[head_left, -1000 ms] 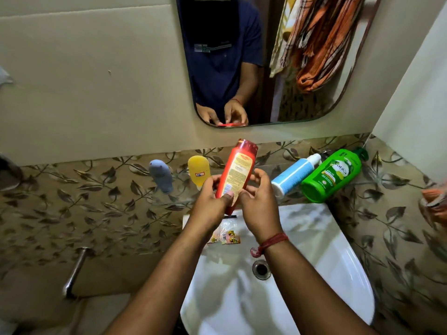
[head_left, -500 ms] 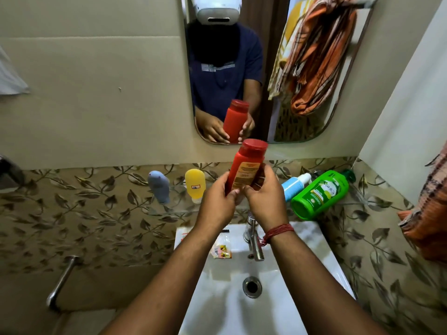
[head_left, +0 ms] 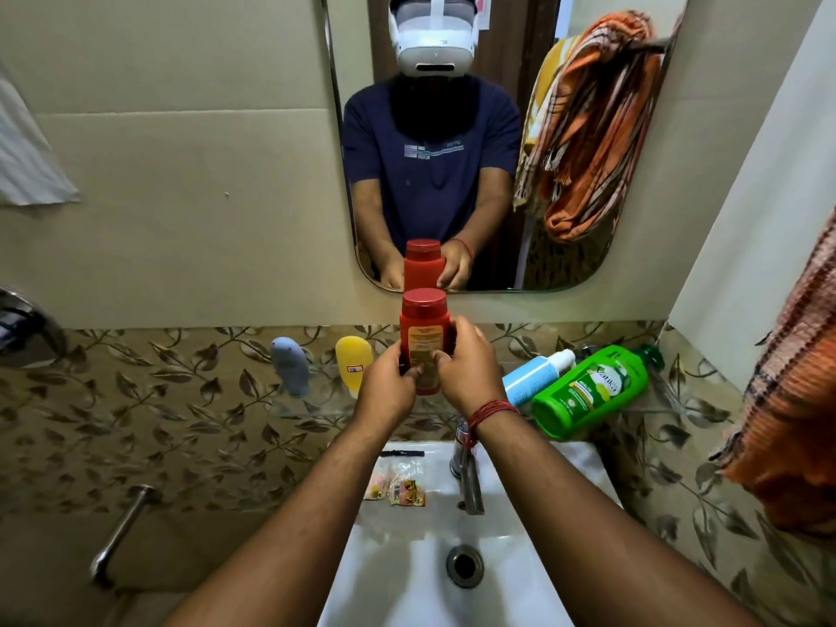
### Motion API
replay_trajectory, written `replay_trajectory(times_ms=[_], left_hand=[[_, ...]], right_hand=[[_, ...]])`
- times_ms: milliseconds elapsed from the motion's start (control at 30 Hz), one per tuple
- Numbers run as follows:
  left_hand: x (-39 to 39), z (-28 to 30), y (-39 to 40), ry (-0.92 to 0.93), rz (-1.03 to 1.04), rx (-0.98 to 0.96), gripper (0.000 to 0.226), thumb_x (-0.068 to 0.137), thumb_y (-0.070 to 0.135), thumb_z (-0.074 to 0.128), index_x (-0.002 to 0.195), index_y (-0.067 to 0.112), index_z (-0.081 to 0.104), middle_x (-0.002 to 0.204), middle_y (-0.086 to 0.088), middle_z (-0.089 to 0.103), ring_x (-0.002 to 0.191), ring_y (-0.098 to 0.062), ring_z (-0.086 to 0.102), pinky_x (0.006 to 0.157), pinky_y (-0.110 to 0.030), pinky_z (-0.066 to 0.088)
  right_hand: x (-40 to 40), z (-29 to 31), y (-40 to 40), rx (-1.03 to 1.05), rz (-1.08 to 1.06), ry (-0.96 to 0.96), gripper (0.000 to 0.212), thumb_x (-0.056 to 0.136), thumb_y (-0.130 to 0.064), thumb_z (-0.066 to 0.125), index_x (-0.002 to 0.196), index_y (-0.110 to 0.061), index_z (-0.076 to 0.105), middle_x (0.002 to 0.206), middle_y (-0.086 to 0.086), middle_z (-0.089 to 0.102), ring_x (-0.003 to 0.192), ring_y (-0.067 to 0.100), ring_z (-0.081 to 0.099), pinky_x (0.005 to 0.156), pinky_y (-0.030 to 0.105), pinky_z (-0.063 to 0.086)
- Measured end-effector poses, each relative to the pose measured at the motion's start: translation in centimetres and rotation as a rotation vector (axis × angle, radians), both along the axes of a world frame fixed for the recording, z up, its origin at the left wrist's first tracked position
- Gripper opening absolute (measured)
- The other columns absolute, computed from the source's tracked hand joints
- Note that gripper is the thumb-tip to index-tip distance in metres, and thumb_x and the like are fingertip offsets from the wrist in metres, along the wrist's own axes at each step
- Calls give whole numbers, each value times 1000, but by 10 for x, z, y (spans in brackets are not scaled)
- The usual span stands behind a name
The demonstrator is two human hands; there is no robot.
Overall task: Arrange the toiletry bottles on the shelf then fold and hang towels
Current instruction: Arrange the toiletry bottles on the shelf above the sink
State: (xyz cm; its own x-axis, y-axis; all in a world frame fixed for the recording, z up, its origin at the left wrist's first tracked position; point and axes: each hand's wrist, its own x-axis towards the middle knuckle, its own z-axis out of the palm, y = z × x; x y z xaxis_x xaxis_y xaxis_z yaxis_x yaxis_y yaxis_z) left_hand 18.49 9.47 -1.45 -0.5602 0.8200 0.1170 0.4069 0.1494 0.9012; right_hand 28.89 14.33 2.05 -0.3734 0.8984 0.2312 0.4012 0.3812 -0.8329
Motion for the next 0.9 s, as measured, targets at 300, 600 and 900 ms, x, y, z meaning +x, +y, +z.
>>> replay_trajectory(times_ms=[300, 600, 900], left_hand=[[-4, -5, 1, -85, -31, 2, 35, 98, 7, 60, 131, 20, 60, 121, 4, 68, 110, -12, 60, 94, -31, 45], [-11, -18, 0, -84, -66, -33, 34, 97, 9, 63, 127, 25, 60, 102, 22, 63, 98, 2, 58, 73, -16, 40], [-14, -23, 5, -39, -51, -35, 36, 95, 11, 66, 129, 23, 60, 97, 26, 61, 94, 5, 58, 72, -14, 39]], right_hand=[[7, 1, 12, -90, 98, -100, 34, 92, -5, 65, 124, -17, 59, 125, 5, 67, 117, 22, 62, 102, 39, 50], [6, -4, 19, -97, 139, -163, 42, 91, -5, 66, 130, -20, 58, 126, 2, 67, 119, 21, 61, 99, 37, 49], [4, -12, 24, -105, 136, -140, 42, 91, -4, 66, 129, -21, 59, 125, 1, 67, 118, 18, 60, 94, 31, 45]])
